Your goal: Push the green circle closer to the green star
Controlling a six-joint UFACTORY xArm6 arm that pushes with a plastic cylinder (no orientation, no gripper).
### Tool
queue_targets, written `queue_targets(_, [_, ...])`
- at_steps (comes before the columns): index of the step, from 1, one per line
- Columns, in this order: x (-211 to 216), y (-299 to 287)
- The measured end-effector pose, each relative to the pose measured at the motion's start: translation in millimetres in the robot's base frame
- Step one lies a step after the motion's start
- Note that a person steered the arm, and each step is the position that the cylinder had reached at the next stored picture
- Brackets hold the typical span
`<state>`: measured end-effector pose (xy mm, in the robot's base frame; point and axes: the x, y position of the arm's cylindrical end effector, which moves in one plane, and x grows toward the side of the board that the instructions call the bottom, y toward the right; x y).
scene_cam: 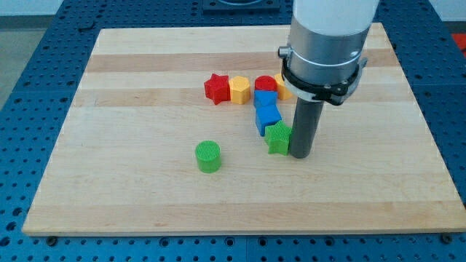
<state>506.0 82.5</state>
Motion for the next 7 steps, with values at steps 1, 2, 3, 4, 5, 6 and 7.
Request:
queue_targets(1, [0, -12])
queue_targets(2, [0, -20])
queue_targets(3, [8, -6])
queue_targets(4, [34, 0])
queue_targets(5, [71, -20])
queue_targets(6, [112, -78])
queue_targets(7, [112, -124])
